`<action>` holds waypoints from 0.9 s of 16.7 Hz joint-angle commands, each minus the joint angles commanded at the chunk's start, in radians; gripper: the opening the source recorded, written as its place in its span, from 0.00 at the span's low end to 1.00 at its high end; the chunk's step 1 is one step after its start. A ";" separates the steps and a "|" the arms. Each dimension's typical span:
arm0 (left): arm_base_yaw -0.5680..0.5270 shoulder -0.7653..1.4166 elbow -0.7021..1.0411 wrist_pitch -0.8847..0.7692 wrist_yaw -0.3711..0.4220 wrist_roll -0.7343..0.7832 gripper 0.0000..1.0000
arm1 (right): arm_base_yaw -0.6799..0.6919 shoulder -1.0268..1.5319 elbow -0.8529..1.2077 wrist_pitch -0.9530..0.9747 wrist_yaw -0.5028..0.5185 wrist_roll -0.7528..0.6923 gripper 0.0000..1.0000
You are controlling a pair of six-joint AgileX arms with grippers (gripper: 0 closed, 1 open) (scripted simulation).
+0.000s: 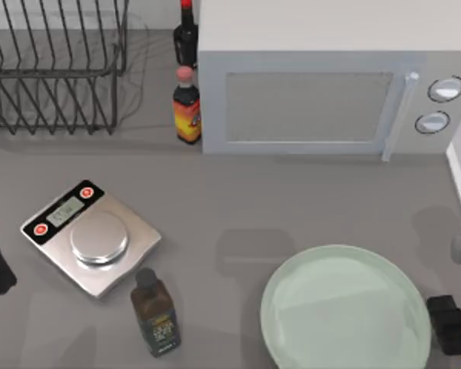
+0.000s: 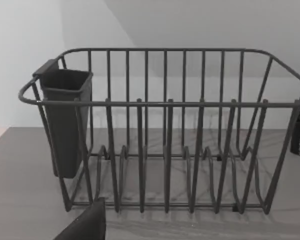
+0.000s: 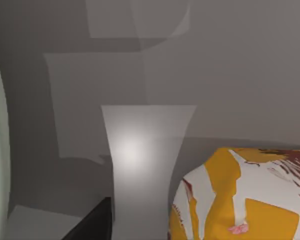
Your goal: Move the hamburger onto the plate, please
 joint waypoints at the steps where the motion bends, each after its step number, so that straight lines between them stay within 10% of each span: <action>1: 0.000 0.000 0.000 0.000 0.000 0.000 1.00 | 0.000 0.000 0.000 0.000 0.000 0.000 0.10; 15: 0.000 0.000 0.000 0.000 0.000 0.000 1.00 | 0.000 -0.100 0.100 -0.165 0.001 0.000 0.00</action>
